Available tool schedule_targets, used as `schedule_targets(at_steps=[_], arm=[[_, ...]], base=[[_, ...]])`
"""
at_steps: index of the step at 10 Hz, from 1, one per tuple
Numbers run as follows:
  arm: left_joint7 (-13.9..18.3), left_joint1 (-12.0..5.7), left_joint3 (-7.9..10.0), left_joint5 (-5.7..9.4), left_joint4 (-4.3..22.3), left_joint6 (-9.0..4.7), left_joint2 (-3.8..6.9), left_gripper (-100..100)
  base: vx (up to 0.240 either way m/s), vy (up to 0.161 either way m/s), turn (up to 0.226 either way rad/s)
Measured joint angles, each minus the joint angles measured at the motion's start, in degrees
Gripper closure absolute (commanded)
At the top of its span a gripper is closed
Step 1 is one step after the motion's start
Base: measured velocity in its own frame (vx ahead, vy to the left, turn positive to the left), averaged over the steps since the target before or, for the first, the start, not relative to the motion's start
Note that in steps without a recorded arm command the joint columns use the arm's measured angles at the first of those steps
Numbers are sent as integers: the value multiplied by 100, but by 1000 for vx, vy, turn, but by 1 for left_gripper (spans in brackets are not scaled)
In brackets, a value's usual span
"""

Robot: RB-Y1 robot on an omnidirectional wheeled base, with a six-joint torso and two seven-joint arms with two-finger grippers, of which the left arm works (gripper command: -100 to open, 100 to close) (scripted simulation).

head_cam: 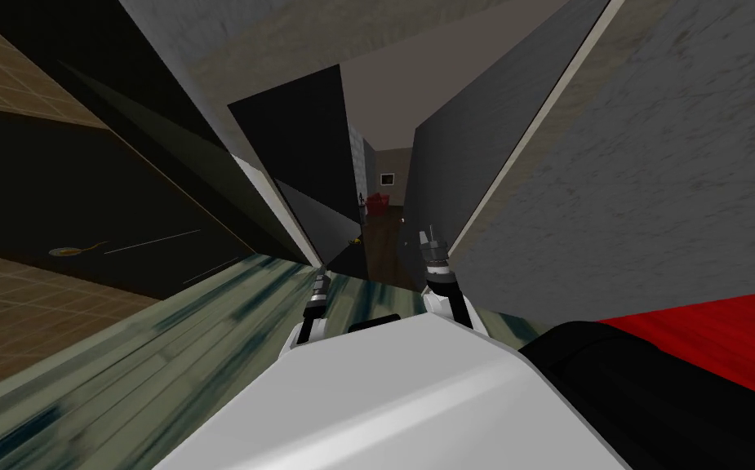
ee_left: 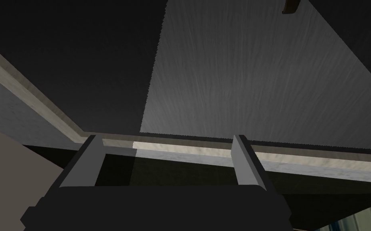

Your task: Push the door open

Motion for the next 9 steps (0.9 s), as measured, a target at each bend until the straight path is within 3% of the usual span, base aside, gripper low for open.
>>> schedule_targets(at_steps=[9], arm=[[328, -400, -62, -155, 1202, -312, 71, -100]], base=[[88, 40, -106]])
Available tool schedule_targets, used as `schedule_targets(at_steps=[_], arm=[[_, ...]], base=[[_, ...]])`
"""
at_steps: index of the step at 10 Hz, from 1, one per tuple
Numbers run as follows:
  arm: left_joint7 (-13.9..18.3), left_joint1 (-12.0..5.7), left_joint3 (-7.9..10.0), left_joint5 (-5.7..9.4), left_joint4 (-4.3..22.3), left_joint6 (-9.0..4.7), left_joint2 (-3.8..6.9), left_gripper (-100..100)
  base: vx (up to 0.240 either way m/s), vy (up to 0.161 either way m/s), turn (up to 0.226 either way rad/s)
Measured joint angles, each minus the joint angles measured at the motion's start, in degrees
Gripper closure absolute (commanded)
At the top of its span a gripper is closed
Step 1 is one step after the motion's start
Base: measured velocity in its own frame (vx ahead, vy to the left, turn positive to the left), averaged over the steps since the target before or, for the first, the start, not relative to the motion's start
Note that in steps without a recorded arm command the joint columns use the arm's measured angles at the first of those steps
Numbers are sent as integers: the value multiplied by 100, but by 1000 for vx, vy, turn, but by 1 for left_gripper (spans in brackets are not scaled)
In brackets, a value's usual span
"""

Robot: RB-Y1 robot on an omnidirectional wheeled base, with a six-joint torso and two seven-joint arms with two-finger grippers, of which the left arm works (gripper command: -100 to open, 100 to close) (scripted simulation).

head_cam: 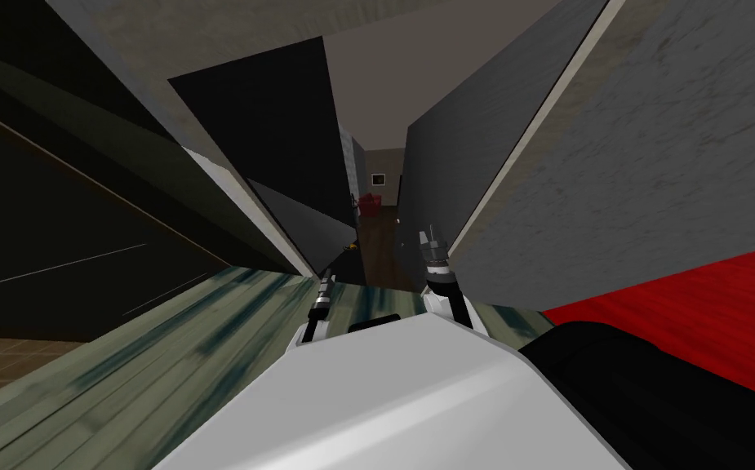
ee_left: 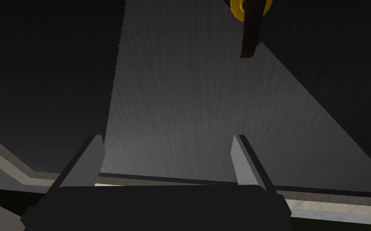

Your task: Push the door open

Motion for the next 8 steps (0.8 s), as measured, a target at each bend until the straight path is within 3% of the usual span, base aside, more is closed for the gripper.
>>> schedule_targets(at_steps=[3, 8], arm=[[80, -154, -11, -46, 451, -140, -2, -100], [219, -297, -50, -124, 979, -298, 7, -100]], base=[[77, 44, -85], [81, 47, -85]])
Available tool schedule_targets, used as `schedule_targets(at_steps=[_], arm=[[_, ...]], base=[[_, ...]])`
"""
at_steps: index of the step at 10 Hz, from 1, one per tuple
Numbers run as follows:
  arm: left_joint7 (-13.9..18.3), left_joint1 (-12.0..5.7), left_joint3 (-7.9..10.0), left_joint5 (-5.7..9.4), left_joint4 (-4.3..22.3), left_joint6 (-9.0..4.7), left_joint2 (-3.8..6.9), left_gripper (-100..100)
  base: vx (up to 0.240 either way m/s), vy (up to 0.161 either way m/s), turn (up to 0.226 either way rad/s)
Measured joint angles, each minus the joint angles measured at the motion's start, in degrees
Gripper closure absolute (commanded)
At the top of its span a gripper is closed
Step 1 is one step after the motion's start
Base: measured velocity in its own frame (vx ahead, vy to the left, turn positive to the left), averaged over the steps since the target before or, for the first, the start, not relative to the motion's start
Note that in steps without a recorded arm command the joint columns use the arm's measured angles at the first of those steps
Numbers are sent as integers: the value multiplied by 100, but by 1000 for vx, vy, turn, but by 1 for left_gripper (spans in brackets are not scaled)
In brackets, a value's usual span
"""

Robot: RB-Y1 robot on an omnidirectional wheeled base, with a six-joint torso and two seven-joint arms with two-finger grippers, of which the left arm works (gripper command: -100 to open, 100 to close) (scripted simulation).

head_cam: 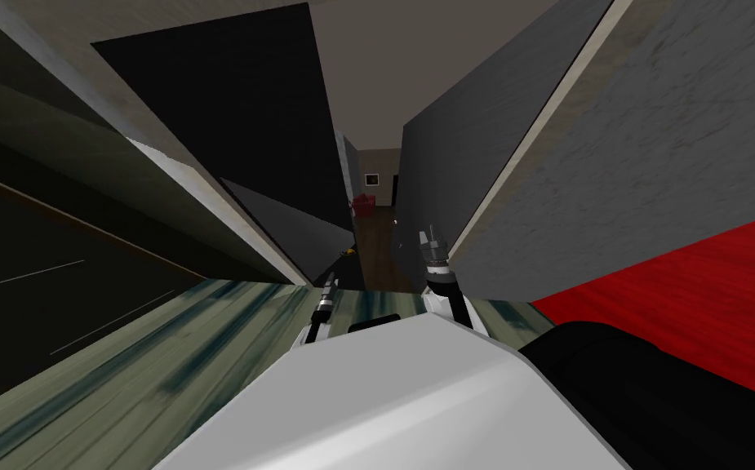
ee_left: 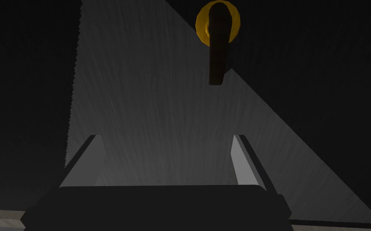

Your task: Push the door open

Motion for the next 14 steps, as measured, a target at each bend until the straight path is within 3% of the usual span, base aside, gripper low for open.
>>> schedule_targets(at_steps=[5, 8, 10, 14], arm=[[130, -214, -24, -74, 654, -193, 0, -100], [239, -276, -54, -121, 872, -219, 17, -100], [275, -375, -51, -136, 1145, -322, 27, -100], [233, -429, -21, -112, 1227, -336, -5, -100]], base=[[87, 60, -102], [70, 46, -55], [39, 28, -59], [169, -11, -28]])
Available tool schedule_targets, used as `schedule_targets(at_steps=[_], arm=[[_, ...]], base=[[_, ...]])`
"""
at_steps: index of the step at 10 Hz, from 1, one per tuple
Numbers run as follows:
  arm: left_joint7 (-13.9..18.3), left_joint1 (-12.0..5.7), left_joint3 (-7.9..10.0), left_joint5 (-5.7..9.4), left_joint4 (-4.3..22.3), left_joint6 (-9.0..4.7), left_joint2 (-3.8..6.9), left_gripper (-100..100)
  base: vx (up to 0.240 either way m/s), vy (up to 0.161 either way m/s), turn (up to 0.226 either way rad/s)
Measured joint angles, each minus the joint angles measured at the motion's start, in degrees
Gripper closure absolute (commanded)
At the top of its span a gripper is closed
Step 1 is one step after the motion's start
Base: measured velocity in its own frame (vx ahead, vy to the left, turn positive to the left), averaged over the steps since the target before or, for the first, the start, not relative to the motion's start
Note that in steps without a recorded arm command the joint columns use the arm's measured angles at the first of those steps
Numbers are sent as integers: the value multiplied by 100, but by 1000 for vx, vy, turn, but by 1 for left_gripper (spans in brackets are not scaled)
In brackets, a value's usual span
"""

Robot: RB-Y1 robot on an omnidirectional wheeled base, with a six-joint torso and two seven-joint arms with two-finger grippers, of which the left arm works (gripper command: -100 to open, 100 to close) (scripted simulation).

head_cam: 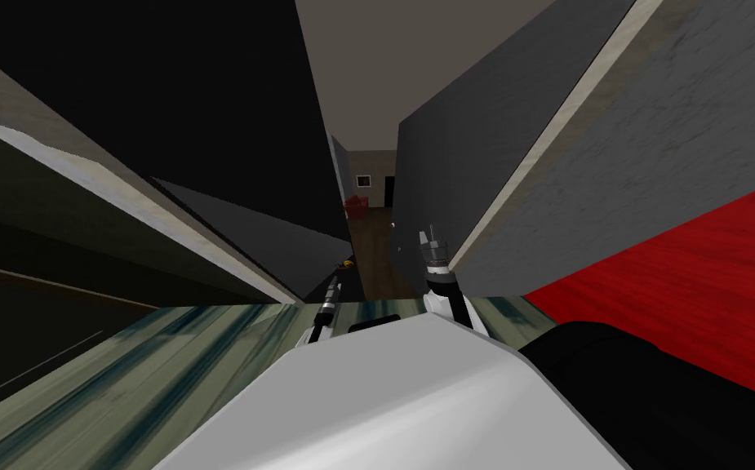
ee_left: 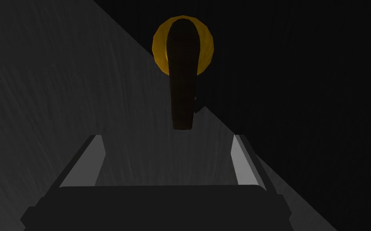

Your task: Push the door open

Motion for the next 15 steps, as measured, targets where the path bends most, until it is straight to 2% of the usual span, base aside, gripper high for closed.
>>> schedule_targets(at_steps=[5, 6, 11, 15], arm=[[-100, -90, 59, 51, 113, 8, -70, -100], [-104, -94, 60, 52, 114, 9, -71, 100], [-102, -116, 64, 53, 106, 21, -67, 100], [-192, -93, 121, 88, 188, 50, -100, 100]], base=[[168, -20, -23], [-9, 1, 4], [-8, 1, -5], [142, -43, 50]])
